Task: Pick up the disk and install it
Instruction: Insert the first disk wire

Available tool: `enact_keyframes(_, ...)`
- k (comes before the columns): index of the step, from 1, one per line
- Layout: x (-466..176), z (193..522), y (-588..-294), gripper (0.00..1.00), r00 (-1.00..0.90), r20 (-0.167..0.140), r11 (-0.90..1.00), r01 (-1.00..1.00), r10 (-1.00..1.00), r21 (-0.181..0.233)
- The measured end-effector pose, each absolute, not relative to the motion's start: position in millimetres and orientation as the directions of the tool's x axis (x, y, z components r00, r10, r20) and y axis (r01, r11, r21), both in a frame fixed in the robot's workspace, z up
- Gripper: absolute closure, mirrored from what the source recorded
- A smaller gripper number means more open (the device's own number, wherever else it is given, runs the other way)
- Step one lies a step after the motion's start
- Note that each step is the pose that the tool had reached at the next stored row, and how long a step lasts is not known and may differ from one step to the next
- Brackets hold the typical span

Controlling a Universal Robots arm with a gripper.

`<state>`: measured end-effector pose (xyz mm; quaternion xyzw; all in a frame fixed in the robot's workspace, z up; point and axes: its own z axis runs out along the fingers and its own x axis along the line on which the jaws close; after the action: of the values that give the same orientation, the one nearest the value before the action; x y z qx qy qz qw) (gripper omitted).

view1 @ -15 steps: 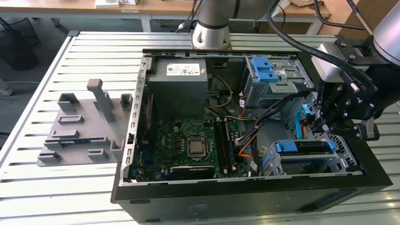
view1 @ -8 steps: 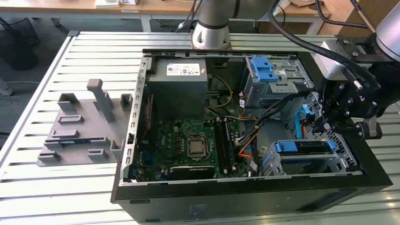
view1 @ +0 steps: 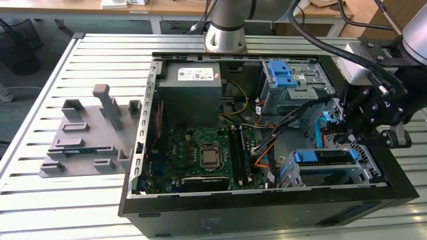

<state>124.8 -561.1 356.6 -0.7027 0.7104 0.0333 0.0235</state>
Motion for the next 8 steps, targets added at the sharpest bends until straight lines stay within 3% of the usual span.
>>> enact_keyframes(1, 124.8, 356.3, -561.0, 0.75, -0.011, -0.080, 0.010, -1.000, -0.997, 0.014)
enact_keyframes(2, 124.9, 355.9, -560.9, 0.69, -0.011, -0.080, 0.010, -1.000, -0.997, 0.014)
enact_keyframes(8, 124.9, 353.0, -560.8, 0.69, -0.010, -0.080, 0.010, -1.000, -0.997, 0.004)
